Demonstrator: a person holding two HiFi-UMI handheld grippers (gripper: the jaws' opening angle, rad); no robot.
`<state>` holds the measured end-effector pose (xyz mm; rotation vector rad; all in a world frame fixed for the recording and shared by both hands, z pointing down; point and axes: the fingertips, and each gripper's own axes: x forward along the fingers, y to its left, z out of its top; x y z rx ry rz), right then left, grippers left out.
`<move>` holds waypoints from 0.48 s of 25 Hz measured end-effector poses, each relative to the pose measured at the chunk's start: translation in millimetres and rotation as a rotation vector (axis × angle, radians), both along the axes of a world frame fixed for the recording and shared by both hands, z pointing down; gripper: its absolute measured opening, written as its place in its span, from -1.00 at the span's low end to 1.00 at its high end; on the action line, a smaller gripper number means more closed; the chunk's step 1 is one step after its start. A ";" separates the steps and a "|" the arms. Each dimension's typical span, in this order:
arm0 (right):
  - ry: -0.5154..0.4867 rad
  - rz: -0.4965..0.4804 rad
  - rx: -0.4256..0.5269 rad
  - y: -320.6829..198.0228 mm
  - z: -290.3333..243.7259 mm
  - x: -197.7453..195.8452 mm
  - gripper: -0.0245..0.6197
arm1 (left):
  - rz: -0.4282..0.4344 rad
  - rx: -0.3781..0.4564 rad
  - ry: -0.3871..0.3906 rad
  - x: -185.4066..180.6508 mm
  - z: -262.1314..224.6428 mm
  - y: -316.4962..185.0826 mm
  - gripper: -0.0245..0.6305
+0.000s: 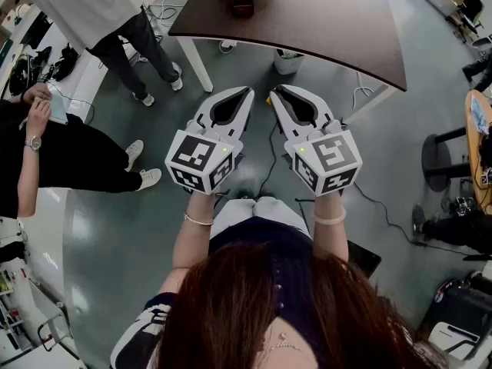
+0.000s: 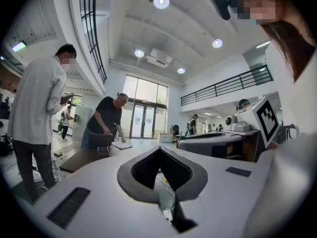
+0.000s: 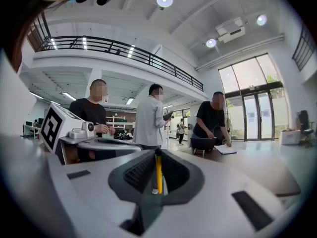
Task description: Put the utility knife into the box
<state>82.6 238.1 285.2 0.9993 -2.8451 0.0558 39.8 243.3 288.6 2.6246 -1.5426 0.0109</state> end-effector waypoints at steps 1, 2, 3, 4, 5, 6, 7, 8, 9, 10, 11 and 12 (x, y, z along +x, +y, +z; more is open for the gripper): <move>0.001 -0.001 0.000 -0.1 0.1 -0.4 -0.78 | -0.001 0.000 0.001 -0.4 0.0 -0.1 -0.95; 0.002 -0.002 -0.001 -0.2 0.2 -0.8 -0.78 | -0.001 -0.001 0.001 -0.8 0.0 -0.3 -0.95; 0.003 -0.003 -0.002 -0.5 0.2 -1.2 -0.78 | -0.002 -0.001 0.002 -1.2 -0.1 -0.6 -0.95; 0.004 -0.004 -0.002 -0.8 0.3 -1.8 -0.78 | -0.002 -0.001 0.003 -1.7 -0.1 -1.0 -0.95; 0.004 -0.005 -0.002 -1.2 0.3 -2.4 -0.78 | -0.003 -0.001 0.004 -2.2 -0.1 -1.6 -0.95; 0.004 -0.006 -0.002 -1.7 0.3 -2.9 -0.78 | -0.003 -0.002 0.005 -2.7 -0.1 -2.3 -0.95; 0.004 -0.007 -0.002 -2.2 0.3 -3.2 -0.78 | -0.003 -0.002 0.006 -3.0 0.1 -3.0 -0.95; 0.005 -0.007 -0.003 -2.7 0.3 -3.3 -0.78 | -0.002 -0.002 0.006 -3.1 0.2 -3.7 -0.95; 0.005 -0.006 -0.003 -3.3 0.4 -3.5 -0.78 | -0.001 -0.003 0.008 -3.1 0.3 -4.4 -0.95; 0.005 -0.005 -0.006 -4.0 0.5 -3.7 -0.78 | 0.001 -0.004 0.010 -3.2 0.5 -5.2 -0.95; 0.004 -0.005 -0.009 -4.7 0.6 -4.1 -0.78 | 0.003 -0.006 0.012 -3.3 1.0 -6.1 -0.95; 0.001 -0.005 -0.013 -5.5 0.8 -4.3 -0.78 | 0.005 -0.008 0.014 -3.3 1.5 -7.0 -0.95</move>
